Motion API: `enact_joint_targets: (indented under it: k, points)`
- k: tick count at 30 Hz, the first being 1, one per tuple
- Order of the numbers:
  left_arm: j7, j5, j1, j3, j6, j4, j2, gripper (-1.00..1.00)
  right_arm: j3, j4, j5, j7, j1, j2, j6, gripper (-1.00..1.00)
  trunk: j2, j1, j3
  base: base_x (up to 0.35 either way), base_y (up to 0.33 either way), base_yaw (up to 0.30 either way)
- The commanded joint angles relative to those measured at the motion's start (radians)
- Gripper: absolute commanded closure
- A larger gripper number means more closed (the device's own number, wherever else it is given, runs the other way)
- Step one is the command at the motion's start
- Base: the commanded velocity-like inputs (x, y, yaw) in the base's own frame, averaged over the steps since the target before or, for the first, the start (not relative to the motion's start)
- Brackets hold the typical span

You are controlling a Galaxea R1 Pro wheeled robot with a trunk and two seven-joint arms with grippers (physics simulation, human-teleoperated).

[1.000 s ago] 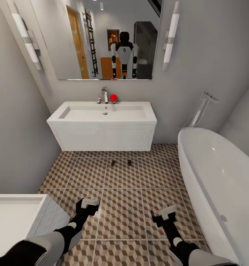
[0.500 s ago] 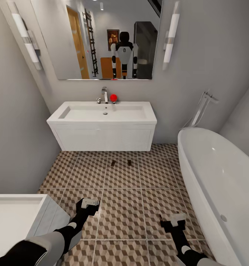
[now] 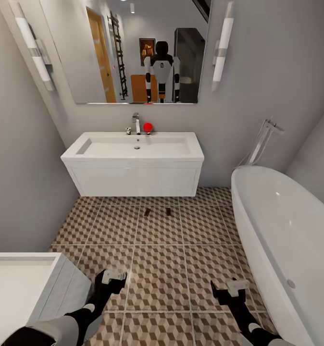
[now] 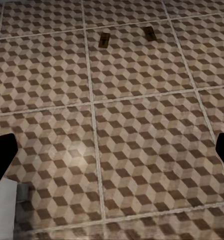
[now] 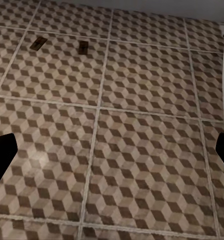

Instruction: Take the four mousetraps from the cabinet in the bathroom and place them on the bathroom floor. Make sure all four end up on the same floor surface, and ensure that at least two of them are either under or directly next to the same bathroom sink.

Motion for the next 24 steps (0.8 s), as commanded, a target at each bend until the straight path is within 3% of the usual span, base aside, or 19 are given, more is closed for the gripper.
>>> enact_joint_targets:
  k: [1,9,11,17,24]
  points:
    - [0.0,0.009,0.007,-0.009,-0.008,0.004,0.001,-1.0,0.004,0.001,-0.005,0.004,-0.001,-0.001,-0.003,-1.0,-0.002,0.001,-0.002,0.0,0.0,0.0]
    - [-0.001,0.009,0.087,-0.009,-0.083,0.005,0.023,-1.0,0.005,0.001,-0.006,0.008,0.0,-0.002,-0.003,-1.0,-0.002,0.001,-0.002,0.0,0.0,0.0]
    - [0.001,0.009,0.147,-0.009,-0.151,0.006,0.029,-1.0,0.005,0.001,-0.006,0.009,-0.001,-0.002,-0.003,-1.0,-0.002,0.001,-0.002,0.0,0.0,0.0]
    - [0.001,0.009,0.19,-0.009,-0.174,0.005,0.034,-1.0,0.005,0.001,-0.006,0.009,0.0,-0.002,-0.003,-1.0,-0.002,0.001,-0.002,0.0,0.0,0.0]
    - [0.005,0.009,0.199,-0.009,-0.171,0.005,0.034,-1.0,0.005,0.002,-0.006,0.007,0.0,-0.002,-0.003,-1.0,-0.002,0.001,-0.002,0.0,0.0,0.0]
